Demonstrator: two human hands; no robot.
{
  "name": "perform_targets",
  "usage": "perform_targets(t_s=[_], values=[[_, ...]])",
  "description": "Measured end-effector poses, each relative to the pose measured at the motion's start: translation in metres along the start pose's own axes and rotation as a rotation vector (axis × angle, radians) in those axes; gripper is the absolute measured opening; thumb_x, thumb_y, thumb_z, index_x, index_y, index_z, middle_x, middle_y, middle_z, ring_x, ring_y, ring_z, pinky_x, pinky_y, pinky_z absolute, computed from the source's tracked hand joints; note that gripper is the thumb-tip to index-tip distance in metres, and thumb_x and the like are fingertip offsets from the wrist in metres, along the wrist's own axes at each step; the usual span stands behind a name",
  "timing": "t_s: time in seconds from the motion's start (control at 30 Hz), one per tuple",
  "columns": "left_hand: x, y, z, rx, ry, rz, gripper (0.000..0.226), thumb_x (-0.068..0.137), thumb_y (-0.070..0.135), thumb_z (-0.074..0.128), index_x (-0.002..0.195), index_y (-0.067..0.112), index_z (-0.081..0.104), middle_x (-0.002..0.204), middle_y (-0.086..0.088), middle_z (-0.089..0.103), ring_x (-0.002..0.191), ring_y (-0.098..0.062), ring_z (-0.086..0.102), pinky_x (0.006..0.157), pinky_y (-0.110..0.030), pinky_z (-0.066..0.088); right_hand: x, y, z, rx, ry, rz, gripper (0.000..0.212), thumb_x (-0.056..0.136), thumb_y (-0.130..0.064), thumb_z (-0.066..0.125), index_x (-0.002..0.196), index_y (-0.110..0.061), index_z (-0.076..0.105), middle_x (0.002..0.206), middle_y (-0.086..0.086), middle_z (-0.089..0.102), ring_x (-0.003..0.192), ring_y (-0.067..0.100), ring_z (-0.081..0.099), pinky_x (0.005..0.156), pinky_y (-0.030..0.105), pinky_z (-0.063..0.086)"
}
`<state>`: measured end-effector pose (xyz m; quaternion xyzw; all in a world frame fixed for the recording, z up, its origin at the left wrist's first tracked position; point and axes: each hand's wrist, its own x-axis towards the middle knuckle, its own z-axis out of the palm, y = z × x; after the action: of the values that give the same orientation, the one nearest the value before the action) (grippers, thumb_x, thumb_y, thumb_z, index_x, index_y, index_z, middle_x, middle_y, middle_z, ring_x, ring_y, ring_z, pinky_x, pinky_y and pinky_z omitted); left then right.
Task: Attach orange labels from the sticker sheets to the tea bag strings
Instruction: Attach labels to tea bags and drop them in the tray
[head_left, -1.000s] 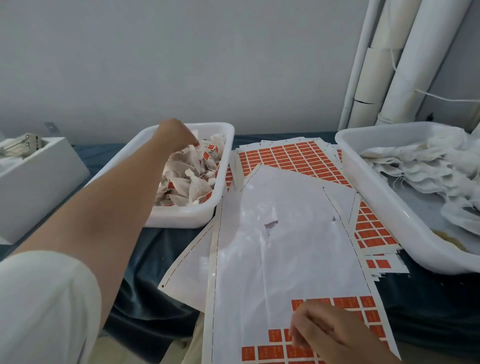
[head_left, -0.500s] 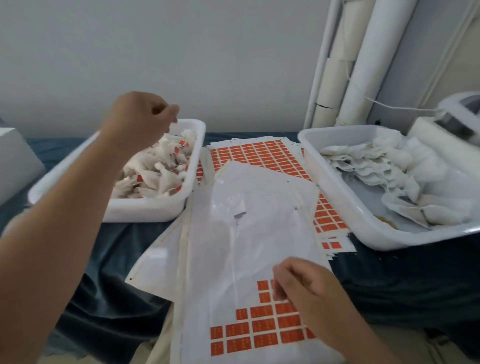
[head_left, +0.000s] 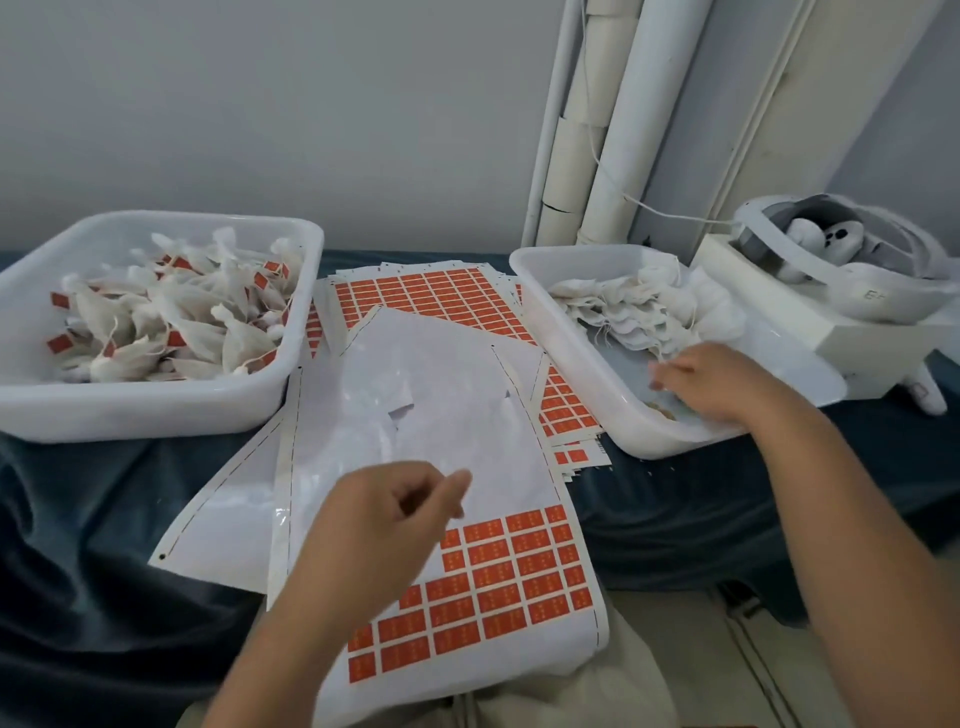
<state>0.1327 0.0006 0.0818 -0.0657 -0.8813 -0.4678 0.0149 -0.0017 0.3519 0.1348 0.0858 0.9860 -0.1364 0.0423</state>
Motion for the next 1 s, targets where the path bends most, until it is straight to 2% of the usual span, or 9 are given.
perform_targets(t_s=[0.1, 0.23, 0.3, 0.37, 0.5, 0.63, 0.83, 0.93, 1.0], values=[[-0.005, -0.004, 0.012, 0.018, -0.053, -0.019, 0.059, 0.075, 0.081, 0.038, 0.069, 0.033, 0.071, 0.065, 0.015, 0.069, 0.056, -0.004, 0.063, 0.051, -0.009, 0.046, 0.026, 0.004, 0.009, -0.28, -0.226, 0.12, 0.061, 0.11, -0.057, 0.032, 0.129, -0.015, 0.072, 0.143, 0.013, 0.061, 0.129, 0.031, 0.056, 0.109, 0.039, 0.041], [-0.007, -0.005, 0.011, -0.037, -0.026, 0.012, 0.061, 0.077, 0.082, 0.038, 0.069, 0.033, 0.071, 0.066, 0.013, 0.069, 0.061, -0.007, 0.065, 0.054, -0.011, 0.05, 0.035, 0.001, 0.014, -0.335, -0.235, 0.134, 0.055, 0.114, -0.047, 0.027, 0.135, -0.01, 0.061, 0.144, 0.019, 0.059, 0.123, 0.032, 0.057, 0.099, 0.038, 0.041], [-0.008, -0.005, 0.008, -0.071, -0.011, 0.019, 0.057, 0.078, 0.08, 0.041, 0.067, 0.034, 0.071, 0.064, 0.011, 0.068, 0.057, -0.006, 0.062, 0.053, -0.01, 0.047, 0.036, 0.006, 0.009, -0.201, -0.077, 0.098, 0.058, 0.113, -0.047, 0.031, 0.117, -0.004, 0.07, 0.123, 0.022, 0.069, 0.104, 0.033, 0.062, 0.088, 0.039, 0.044], [-0.009, -0.005, 0.005, -0.079, 0.014, 0.013, 0.053, 0.079, 0.079, 0.041, 0.067, 0.036, 0.07, 0.064, 0.013, 0.068, 0.058, -0.005, 0.063, 0.053, -0.008, 0.045, 0.033, 0.013, 0.003, 0.013, 0.126, 0.035, 0.051, 0.108, -0.046, 0.048, 0.105, -0.004, 0.076, 0.104, 0.017, 0.075, 0.086, 0.029, 0.065, 0.082, 0.04, 0.049], [-0.008, -0.003, 0.001, -0.117, 0.052, 0.007, 0.051, 0.078, 0.078, 0.041, 0.068, 0.037, 0.07, 0.067, 0.019, 0.069, 0.07, -0.002, 0.067, 0.058, -0.005, 0.046, 0.004, 0.006, -0.005, 0.495, 0.358, -0.124, 0.007, 0.095, -0.031, 0.075, 0.098, -0.035, 0.081, 0.11, -0.013, 0.078, 0.099, 0.008, 0.07, 0.082, 0.029, 0.052], [-0.01, -0.001, -0.001, -0.116, 0.078, 0.01, 0.046, 0.081, 0.074, 0.044, 0.071, 0.038, 0.07, 0.07, 0.024, 0.069, 0.072, 0.001, 0.067, 0.055, -0.004, 0.044, -0.034, -0.025, -0.015, 0.748, 0.431, -0.3, 0.022, 0.093, -0.022, 0.076, 0.095, -0.044, 0.08, 0.101, -0.02, 0.078, 0.095, -0.001, 0.072, 0.084, 0.019, 0.052], [-0.011, 0.005, 0.0, -0.155, 0.132, 0.042, 0.036, 0.079, 0.076, 0.046, 0.104, 0.056, 0.061, 0.098, 0.036, 0.065, 0.099, 0.01, 0.062, 0.067, -0.003, 0.049, -0.091, -0.072, -0.008, 0.702, 0.343, -0.486, 0.029, 0.094, -0.029, 0.076, 0.117, -0.047, 0.069, 0.103, -0.021, 0.074, 0.095, 0.003, 0.072, 0.082, 0.026, 0.058], [-0.011, 0.008, 0.005, -0.247, 0.143, 0.046, 0.052, 0.077, 0.077, 0.052, 0.126, 0.059, 0.05, 0.117, 0.04, 0.06, 0.111, 0.014, 0.059, 0.075, 0.002, 0.046, -0.12, -0.095, 0.019, 0.652, 0.151, -0.564, 0.023, 0.093, -0.034, 0.071, 0.109, -0.05, 0.071, 0.104, -0.025, 0.075, 0.096, -0.001, 0.073, 0.082, 0.016, 0.06], [-0.01, 0.008, 0.008, -0.318, 0.113, 0.009, 0.069, 0.074, 0.077, 0.058, 0.138, 0.058, 0.041, 0.126, 0.041, 0.054, 0.112, 0.012, 0.06, 0.076, 0.0, 0.048, -0.132, -0.105, 0.042, 0.702, 0.028, -0.574, 0.024, 0.095, -0.025, 0.073, 0.105, -0.047, 0.075, 0.103, -0.025, 0.076, 0.096, -0.001, 0.073, 0.084, 0.012, 0.056]])
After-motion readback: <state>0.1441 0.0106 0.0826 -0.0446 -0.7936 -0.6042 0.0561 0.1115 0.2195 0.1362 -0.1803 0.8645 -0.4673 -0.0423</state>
